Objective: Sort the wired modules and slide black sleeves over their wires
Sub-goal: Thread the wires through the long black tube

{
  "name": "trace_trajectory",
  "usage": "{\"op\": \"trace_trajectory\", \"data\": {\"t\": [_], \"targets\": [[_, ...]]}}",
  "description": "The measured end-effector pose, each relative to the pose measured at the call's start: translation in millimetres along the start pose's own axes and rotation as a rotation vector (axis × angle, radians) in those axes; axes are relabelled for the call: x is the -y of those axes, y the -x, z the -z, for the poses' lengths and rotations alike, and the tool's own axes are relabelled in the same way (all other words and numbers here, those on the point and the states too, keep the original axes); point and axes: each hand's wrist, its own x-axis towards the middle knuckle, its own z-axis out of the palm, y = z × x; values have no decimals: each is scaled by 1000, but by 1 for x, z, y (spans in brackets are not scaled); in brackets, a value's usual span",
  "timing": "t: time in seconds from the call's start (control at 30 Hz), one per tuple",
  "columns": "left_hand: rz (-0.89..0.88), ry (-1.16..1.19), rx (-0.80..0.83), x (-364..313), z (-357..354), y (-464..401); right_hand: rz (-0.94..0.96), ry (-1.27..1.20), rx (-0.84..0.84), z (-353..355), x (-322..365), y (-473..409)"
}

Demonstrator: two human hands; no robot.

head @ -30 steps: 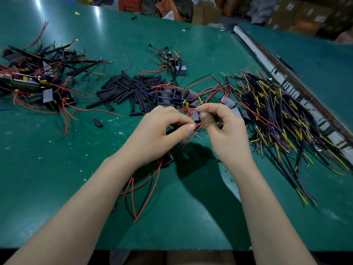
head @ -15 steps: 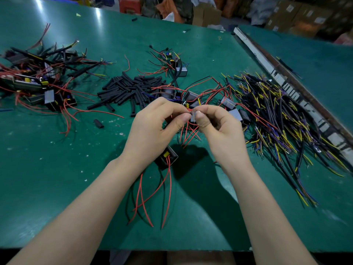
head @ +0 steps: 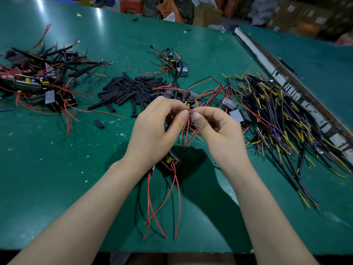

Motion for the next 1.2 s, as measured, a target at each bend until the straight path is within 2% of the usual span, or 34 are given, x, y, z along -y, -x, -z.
{"op": "trace_trajectory", "data": {"t": [0.33,0.73,0.87,1.2], "targets": [[7,-10,19,-2,2,-2,7,-24,46,-3,3,1],[-7,9,-18,0,1,-1,-19,6,48,-3,8,2],[-77,-24,3,4,1,-1,-19,10,44,-5,7,4],[-64,43,25,3,1,-1,-24,-15,17,-5,5,4]]}}
